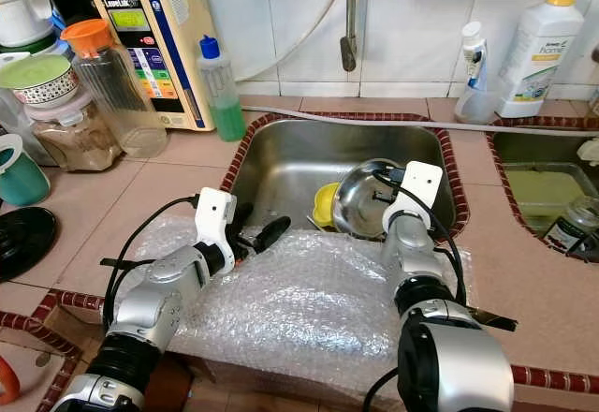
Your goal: Kitchen organization
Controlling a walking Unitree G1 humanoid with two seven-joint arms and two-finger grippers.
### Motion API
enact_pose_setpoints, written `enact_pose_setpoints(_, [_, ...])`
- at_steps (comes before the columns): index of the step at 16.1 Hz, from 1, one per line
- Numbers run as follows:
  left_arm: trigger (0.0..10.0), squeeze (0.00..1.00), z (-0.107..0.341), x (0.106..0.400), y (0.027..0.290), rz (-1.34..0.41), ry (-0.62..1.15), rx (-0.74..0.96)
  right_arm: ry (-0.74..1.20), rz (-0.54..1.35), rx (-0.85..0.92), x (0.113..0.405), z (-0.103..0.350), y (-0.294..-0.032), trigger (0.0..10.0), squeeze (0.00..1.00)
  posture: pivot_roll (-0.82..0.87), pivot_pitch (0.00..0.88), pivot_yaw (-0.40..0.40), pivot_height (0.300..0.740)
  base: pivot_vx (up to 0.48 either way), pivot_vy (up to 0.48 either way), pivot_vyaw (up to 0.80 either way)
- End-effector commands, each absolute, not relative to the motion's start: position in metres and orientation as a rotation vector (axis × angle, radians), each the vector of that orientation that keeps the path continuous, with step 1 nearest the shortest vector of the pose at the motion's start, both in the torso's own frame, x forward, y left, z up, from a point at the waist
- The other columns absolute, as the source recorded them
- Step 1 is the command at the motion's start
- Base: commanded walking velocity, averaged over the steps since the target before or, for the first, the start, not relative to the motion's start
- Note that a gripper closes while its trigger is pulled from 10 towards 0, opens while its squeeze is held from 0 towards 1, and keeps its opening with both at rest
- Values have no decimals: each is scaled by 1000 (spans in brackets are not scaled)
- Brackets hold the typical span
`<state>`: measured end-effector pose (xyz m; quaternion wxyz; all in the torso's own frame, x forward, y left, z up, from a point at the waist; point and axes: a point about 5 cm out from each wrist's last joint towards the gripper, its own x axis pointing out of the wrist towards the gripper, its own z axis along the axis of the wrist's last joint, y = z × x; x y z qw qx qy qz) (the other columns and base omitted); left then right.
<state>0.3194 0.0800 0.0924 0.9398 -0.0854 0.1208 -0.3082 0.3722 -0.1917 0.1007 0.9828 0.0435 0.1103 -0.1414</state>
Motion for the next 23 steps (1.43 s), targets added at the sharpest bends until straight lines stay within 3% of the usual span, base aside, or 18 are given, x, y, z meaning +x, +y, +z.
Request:
enact_pose_setpoints(1, [10000,1000,85,316,84,-617,288,-150,289,-256,102,369,89,-183,10000,1000,-4,0,132,740,0,0,0])
enact_pose_setpoints(7, [10000,1000,86,316,79,-613,294,-130,262,-210,131,366,87,-188,10000,1000,-12,0,130,740,0,0,0])
enact_pose_setpoints(14, [10000,1000,93,325,88,-453,255,-54,53,-131,66,376,120,-194,10000,1000,-16,0,126,740,0,0,0])
enact_pose_setpoints(15, [10000,647,101,328,92,-421,215,-80,11,-102,49,376,125,-193,10000,1000,-16,0,126,740,0,0,0])
enact_pose_setpoints(16, [10000,0,109,330,99,-370,172,-96,-50,-82,9,374,132,-192,10000,1000,-16,0,121,740,0,0,0])
enact_pose_setpoints(20, [10000,0,119,324,125,-238,98,-74,-216,6,-98,352,151,-194,10000,1000,-38,0,125,740,0,0,0])
enact_pose_setpoints(23, [10000,0,117,319,130,-215,101,-89,-282,29,-141,331,173,-207,10000,1000,-46,0,122,740,0,0,0])
